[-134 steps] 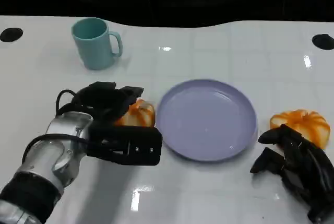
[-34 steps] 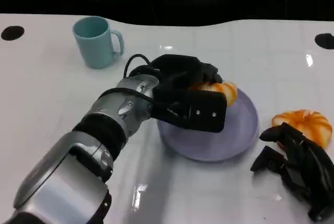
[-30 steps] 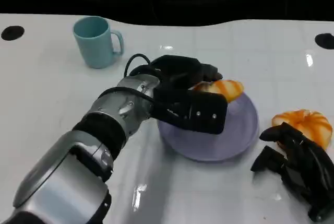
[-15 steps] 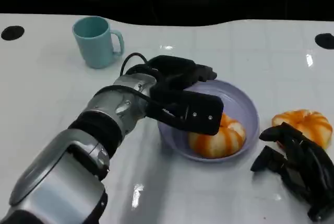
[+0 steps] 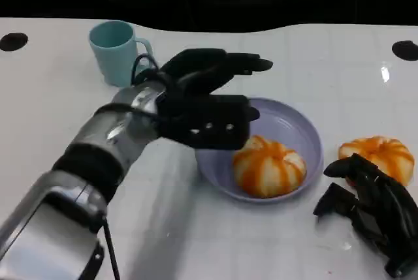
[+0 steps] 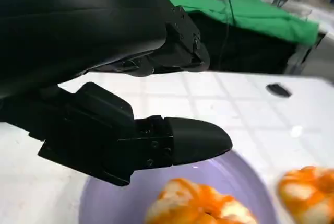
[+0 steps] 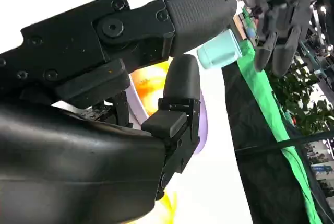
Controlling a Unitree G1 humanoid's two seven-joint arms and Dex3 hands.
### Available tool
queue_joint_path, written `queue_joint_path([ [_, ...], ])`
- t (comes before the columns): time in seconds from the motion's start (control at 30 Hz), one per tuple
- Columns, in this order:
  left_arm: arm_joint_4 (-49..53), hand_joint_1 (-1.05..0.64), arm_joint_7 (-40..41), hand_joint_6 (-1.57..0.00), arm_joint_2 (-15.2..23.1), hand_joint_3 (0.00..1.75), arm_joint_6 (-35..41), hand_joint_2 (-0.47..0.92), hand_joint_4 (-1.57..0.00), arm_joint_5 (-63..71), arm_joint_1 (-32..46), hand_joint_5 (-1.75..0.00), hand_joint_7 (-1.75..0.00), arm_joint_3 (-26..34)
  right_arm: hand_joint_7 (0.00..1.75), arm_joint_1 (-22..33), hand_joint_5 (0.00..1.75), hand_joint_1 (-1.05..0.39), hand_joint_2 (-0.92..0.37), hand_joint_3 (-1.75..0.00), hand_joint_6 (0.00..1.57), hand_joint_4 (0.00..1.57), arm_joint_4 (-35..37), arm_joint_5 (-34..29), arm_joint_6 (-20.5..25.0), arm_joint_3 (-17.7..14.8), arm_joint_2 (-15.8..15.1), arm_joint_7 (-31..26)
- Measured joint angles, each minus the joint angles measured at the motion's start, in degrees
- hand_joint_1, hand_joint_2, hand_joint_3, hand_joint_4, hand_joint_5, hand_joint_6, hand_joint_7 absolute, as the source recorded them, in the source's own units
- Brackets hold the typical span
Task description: Grasp the bread from the table and place it into the plate.
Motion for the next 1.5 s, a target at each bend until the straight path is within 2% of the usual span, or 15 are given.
queue_joint_path([
  [0.13,-0.6,-0.82,-5.8,-0.4,0.3,0.49,-4.0,0.92,-0.35,-9.8,4.6,-0.31,-0.02,6.6,1.29,0.0,1.58,-0.55,-0.92,-0.21,0.58,0.63,0.2,0.0,-0.2,-0.3,-0.1,0.0],
  [0.23,-2.2,-0.75,-10.6,-0.54,-0.5,0.43,-5.6,0.92,-0.54,-18.5,8.1,-0.43,-0.08,12.0,1.29,-0.1,1.58,-0.54,-0.92,-0.21,0.6,0.65,0.2,-0.1,-0.1,-0.3,-0.1,-0.5],
  [0.3,-5.2,-0.69,-15.8,-0.62,-2.5,0.37,-4.7,0.92,-0.62,-27.5,11.3,-0.51,-0.11,16.6,1.29,-0.1,1.57,-0.54,-0.92,-0.2,0.61,0.66,0.3,-0.1,-0.2,-0.4,-0.1,-0.5],
  [0.43,-14.2,-0.63,-27.8,-0.74,-5.9,0.31,7.7,0.92,-0.72,-45.2,18.0,-0.64,-0.13,24.2,1.27,-0.3,1.55,-0.54,-0.92,-0.19,0.6,0.67,0.6,-0.1,-0.1,-0.4,-0.1,-0.5],
  [0.53,-20.7,-0.62,-31.6,-0.75,-6.5,0.31,17.3,0.92,-0.72,-52.6,22.4,-0.67,-0.12,27.3,1.26,-0.4,1.55,-0.54,-0.92,-0.19,0.6,0.67,0.4,-0.1,0.4,-0.5,-0.1,-0.6],
  [0.57,-22.0,-0.6,-32.0,-0.87,-6.5,0.33,19.2,0.92,-0.73,-53.6,23.3,-1.04,-0.2,27.8,1.26,-0.3,1.55,-0.54,-0.92,-0.19,0.6,0.67,0.3,-0.1,0.6,-0.5,-0.1,-0.7],
  [0.6,-23.9,-0.59,-32.4,-0.91,-6.6,0.35,21.7,0.92,-0.71,-55.3,24.4,-1.21,-0.23,28.5,1.25,-0.4,1.55,-0.54,-0.92,-0.19,0.6,0.67,0.3,-0.1,0.7,-0.5,-0.1,-0.8],
  [0.67,-28.6,-0.58,-34.2,-0.94,-6.9,0.37,28.8,0.92,-0.69,-61.6,28.2,-1.36,-0.26,31.0,1.25,-0.4,1.55,-0.54,-0.92,-0.2,0.6,0.67,0.3,-0.1,0.6,-0.4,0.0,-0.8],
  [0.77,-31.7,-0.58,-35.0,-0.95,-7.1,0.38,34.9,0.92,-0.69,-65.0,33.1,-1.42,-0.29,32.8,1.24,-0.3,1.55,-0.54,-0.92,-0.2,0.6,0.67,0.4,-0.1,0.6,-0.6,-0.1,-0.8],
  [0.87,-35.0,-0.57,-34.6,-0.78,-7.3,0.35,38.9,0.92,-0.65,-66.7,35.2,-1.61,-0.78,33.9,1.23,-0.3,1.54,-0.53,-0.92,-0.2,0.59,0.65,0.4,-0.1,0.7,-0.5,0.0,-0.6],
  [0.97,-41.7,-0.56,-34.3,-0.7,-7.6,0.36,45.0,0.92,-0.65,-70.1,40.9,-1.71,-1.04,34.5,1.23,-0.2,1.54,-0.53,-0.92,-0.21,0.59,0.64,0.5,0.1,0.7,-0.7,-0.1,0.4],
  [1.13,-47.9,-0.56,-31.5,-0.68,-7.6,0.35,48.0,0.92,-0.67,-69.8,48.4,-1.74,-1.11,34.4,1.22,0.1,1.54,-0.53,-0.92,-0.22,0.59,0.64,0.8,0.0,-0.1,-0.9,-0.1,0.7],
  [1.17,-48.4,-0.54,-31.2,-0.63,-7.5,0.38,48.1,0.92,-0.69,-69.7,48.7,-1.75,-1.27,34.4,1.23,0.1,1.54,-0.54,-0.92,-0.22,0.61,0.65,0.8,-0.1,-0.1,-0.8,-0.1,0.7],
  [1.23,-50.5,-0.54,-31.0,-0.59,-7.5,0.4,48.3,0.92,-0.7,-69.7,50.2,-1.75,-1.37,34.2,1.23,0.1,1.55,-0.54,-0.92,-0.22,0.61,0.66,0.9,-0.2,-0.2,-0.7,0.0,0.6],
  [1.5,-53.4,-0.53,-30.9,-0.57,-7.5,0.4,48.9,0.92,-0.73,-69.0,55.0,-1.75,-1.52,33.3,1.21,0.3,1.54,-0.53,-0.92,-0.24,0.62,0.67,0.7,-0.9,-0.7,-0.6,0.0,0.0],
])
